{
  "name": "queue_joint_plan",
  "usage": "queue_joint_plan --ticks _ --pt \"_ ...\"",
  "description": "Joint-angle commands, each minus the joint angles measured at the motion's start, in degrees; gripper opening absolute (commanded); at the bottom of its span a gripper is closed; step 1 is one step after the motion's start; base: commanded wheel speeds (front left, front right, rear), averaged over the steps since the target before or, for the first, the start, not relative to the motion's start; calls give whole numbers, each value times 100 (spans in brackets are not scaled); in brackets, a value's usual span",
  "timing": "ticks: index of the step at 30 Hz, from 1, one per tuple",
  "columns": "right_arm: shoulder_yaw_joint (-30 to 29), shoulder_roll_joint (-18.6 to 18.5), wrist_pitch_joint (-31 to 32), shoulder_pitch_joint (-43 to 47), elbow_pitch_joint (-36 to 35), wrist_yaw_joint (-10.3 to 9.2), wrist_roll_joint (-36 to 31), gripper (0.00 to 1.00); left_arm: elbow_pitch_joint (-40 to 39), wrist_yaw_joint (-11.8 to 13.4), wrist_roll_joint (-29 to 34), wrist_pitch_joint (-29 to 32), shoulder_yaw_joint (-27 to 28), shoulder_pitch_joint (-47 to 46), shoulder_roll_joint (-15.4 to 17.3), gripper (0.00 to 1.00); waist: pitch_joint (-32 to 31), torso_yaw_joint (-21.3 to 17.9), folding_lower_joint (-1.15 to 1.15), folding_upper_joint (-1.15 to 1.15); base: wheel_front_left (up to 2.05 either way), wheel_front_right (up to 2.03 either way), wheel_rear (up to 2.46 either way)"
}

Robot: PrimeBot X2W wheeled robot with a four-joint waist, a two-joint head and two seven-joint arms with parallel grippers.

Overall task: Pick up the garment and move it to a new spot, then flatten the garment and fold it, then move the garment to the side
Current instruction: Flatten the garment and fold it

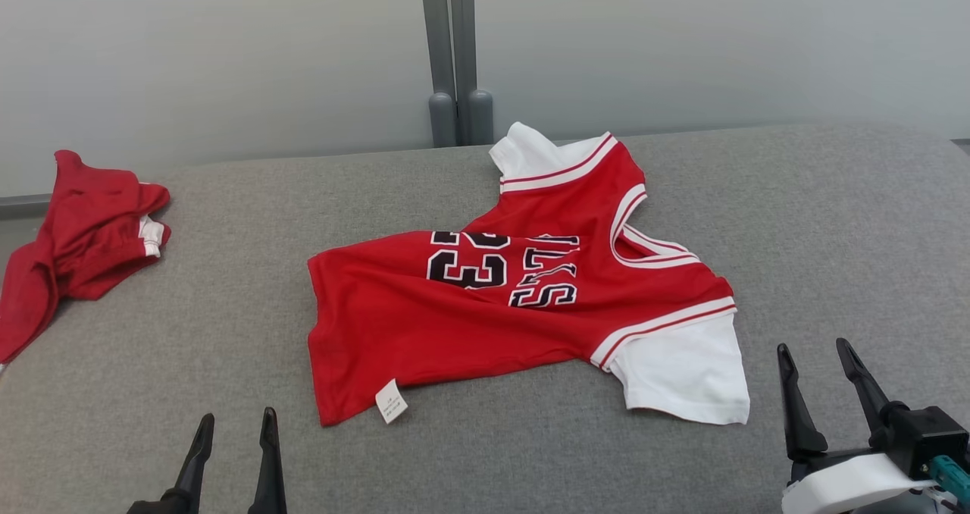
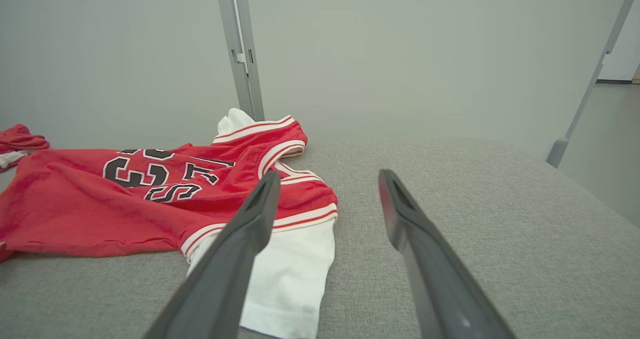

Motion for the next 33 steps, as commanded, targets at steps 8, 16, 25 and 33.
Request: queue_joint_plan --ticks 8,16,25,33 --pt "172 -79 109 -487 1003 -2 165 100 888 -68 -33 17 -412 -407 -20 100 145 -40 0 0 0 0 0" --pt "547 -122 1166 -1440 2284 -2 206 100 2408 -80 -257 413 -692 -1493 -11 100 541 -17 0 0 0 0 0" --pt "846 -68 1460 -1782 2809 -2 330 100 3269 -25 -389 360 -691 -2144 24 100 766 -30 0 0 0 0 0" --pt "1154 -97 1482 -1918 2979 -1 466 100 3917 -81 -517 409 -907 -2556 22 16 907 -63 0 0 0 0 0"
